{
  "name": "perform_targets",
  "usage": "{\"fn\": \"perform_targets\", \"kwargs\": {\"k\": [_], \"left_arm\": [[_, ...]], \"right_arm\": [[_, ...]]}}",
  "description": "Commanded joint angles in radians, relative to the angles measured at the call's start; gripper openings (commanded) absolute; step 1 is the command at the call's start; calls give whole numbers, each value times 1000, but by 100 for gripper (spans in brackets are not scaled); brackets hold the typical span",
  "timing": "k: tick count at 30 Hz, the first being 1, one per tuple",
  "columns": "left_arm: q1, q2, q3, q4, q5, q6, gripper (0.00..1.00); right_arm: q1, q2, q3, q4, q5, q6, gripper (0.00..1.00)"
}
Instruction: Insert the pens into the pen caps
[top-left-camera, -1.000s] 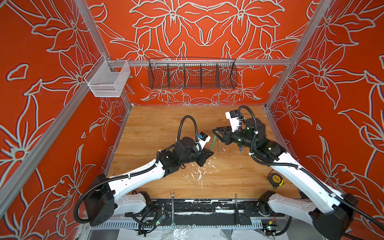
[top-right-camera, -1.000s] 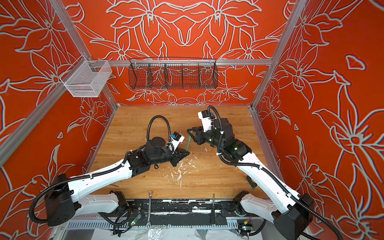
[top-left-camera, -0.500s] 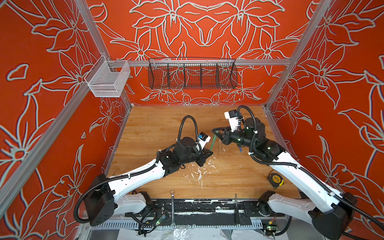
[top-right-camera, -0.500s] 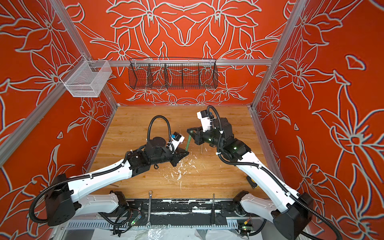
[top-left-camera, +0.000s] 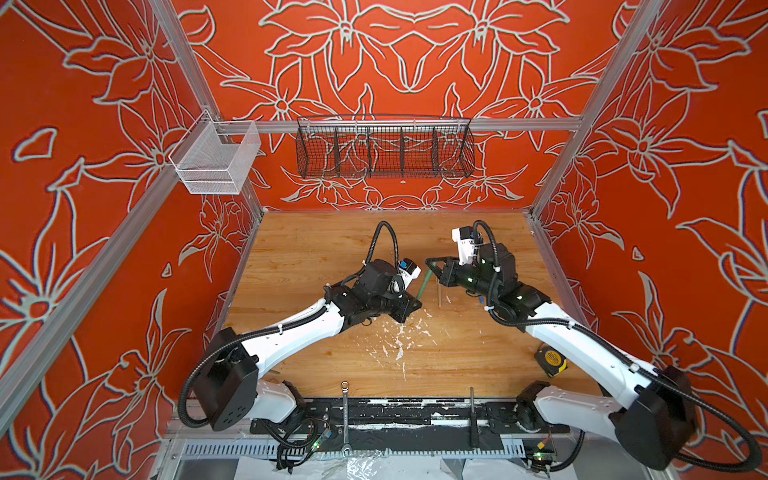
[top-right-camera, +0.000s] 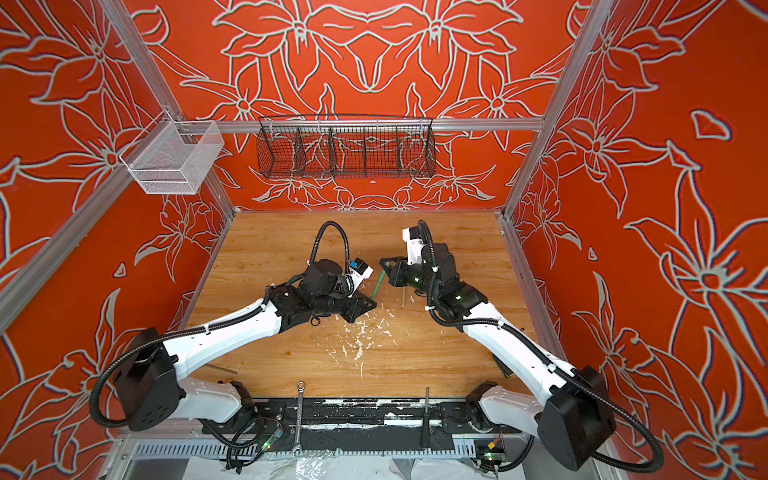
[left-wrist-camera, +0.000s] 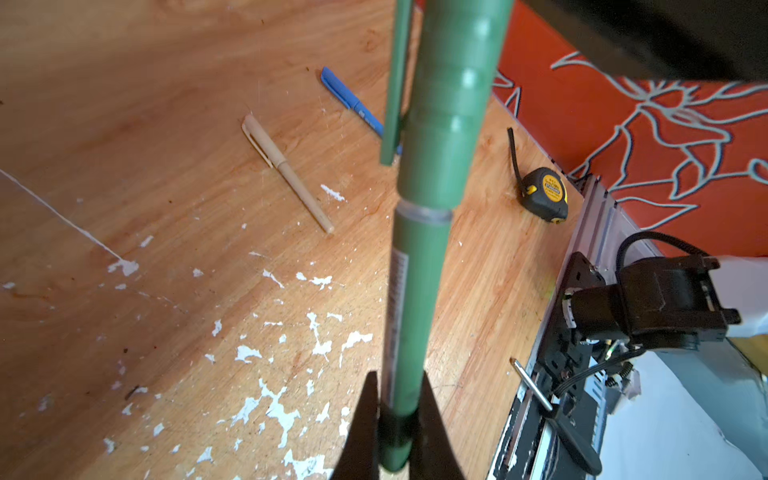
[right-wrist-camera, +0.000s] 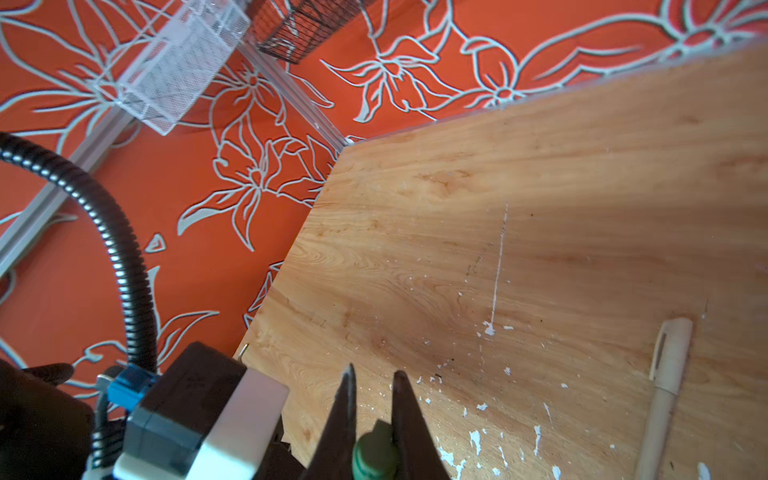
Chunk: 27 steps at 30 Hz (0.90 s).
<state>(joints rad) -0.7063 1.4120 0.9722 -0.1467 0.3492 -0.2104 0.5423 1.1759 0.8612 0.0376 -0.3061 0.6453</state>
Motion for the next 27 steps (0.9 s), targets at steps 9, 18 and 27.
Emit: {"fn": "perform_targets", "kwargs": {"k": [9, 18, 27], "left_arm": [[126, 170, 124, 327, -15, -133, 0], [166, 217, 175, 333, -27, -120, 0], [208, 296, 277, 295, -19, -89, 0]], "right_arm": [[67, 91, -191, -19, -106, 226, 0], [118, 146, -205, -30, -93, 261, 0], [203, 163, -191, -137, -14, 243, 0]]}}
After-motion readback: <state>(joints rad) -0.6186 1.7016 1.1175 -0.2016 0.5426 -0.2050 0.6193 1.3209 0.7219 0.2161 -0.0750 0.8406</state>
